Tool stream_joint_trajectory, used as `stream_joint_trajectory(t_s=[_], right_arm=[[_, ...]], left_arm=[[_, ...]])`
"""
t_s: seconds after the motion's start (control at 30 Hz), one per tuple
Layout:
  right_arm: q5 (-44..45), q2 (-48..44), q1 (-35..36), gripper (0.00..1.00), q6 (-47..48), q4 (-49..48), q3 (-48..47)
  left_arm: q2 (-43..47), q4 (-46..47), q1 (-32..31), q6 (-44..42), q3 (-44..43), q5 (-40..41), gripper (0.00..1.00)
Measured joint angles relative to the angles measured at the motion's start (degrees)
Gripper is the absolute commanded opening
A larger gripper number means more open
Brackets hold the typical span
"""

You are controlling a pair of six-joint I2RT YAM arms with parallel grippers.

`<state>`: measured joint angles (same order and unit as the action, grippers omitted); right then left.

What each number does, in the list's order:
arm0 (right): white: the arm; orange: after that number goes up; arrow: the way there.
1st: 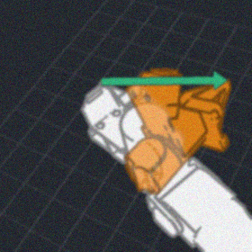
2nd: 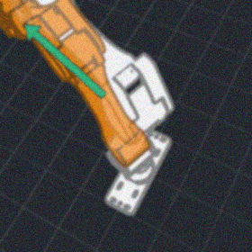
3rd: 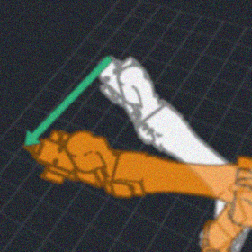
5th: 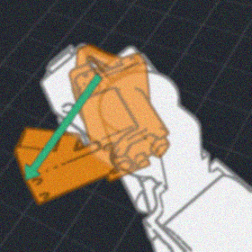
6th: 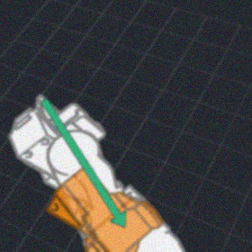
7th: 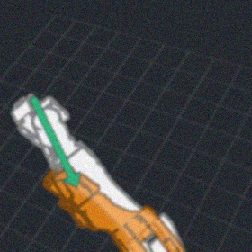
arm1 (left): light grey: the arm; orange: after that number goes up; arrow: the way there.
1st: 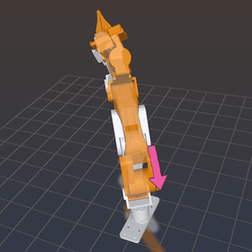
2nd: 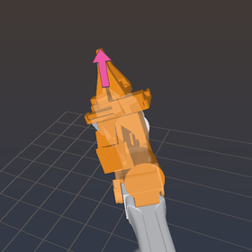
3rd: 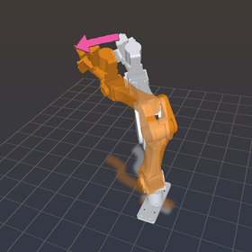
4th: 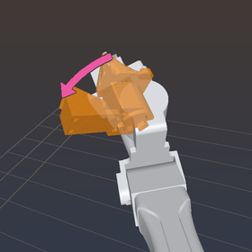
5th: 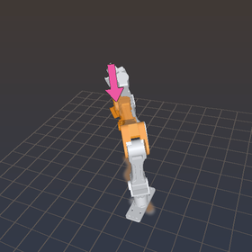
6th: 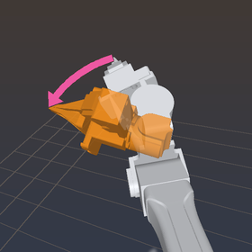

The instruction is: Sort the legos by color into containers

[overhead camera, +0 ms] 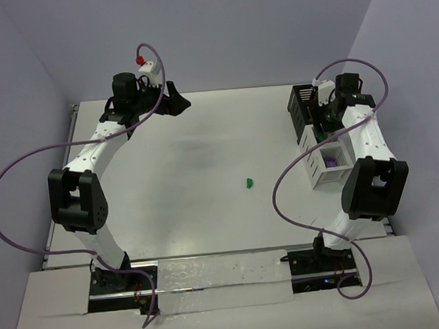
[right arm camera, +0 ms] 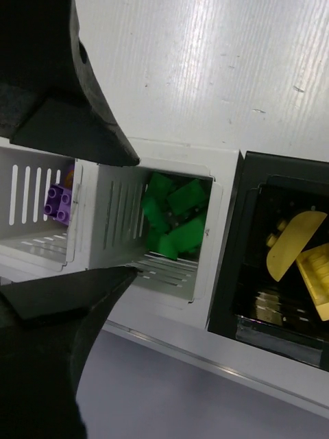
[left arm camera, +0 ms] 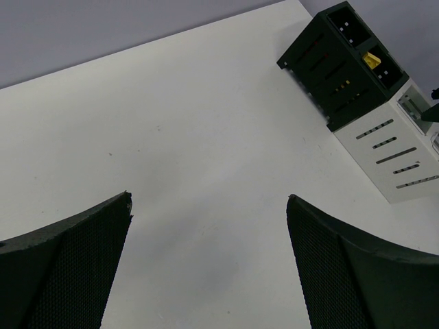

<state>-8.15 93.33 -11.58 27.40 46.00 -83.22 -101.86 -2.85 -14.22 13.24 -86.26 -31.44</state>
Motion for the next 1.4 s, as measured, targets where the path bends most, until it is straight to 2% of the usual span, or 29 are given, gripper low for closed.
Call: stream_joint_trajectory(t_s=[0.2, 0.3, 0.43, 0.53, 0.63, 0.8, 1.03, 1.2, 1.4], right_arm=[[-2.4, -0.2, 0.5, 0.71, -0.2, 0.5, -1.2], [-5.1, -2.2, 2.8, 0.76, -0.3, 1.2, -1.2], [-9.5, -6.0, 14.3, 0.81, 0.9, 2.1, -0.7], [-14.0, -5.9, 23.9, 0.91, 3.1, 2.9, 0.1], [-15.3, -2.1, 30.4, 0.93, 4.7, 4.7, 0.3], [-13.8, 6.3, 36.7, 0.95, 6.7, 5.2, 1.2], [-8.5, 13.4, 41.3, 0.96, 7.8, 5.2, 2.2], [-5.1, 16.9, 42.0, 0.96, 7.6, 4.8, 1.6], [-1.2, 19.3, 42.5, 0.9, 7.6, 4.8, 1.5]], left_arm=[[0.0, 0.0, 0.0, -0.2, 0.0, 0.2, 0.99], [0.0, 0.0, 0.0, -0.3, 0.0, 0.6, 0.99], [0.0, 0.1, 0.6, 0.8, 0.3, 0.3, 0.99], [0.0, 0.1, 2.0, 1.8, 0.7, -0.7, 0.99], [0.0, 0.0, 3.5, 1.7, 0.7, -1.0, 0.99], [1.3, -0.2, 4.3, 1.3, 1.9, -1.2, 0.99], [3.9, -0.3, 4.3, 1.1, 4.2, -1.8, 0.99], [4.1, -0.4, 4.3, 1.1, 4.3, -1.8, 0.99], [4.4, -0.4, 4.3, 1.1, 5.2, -1.9, 0.99]])
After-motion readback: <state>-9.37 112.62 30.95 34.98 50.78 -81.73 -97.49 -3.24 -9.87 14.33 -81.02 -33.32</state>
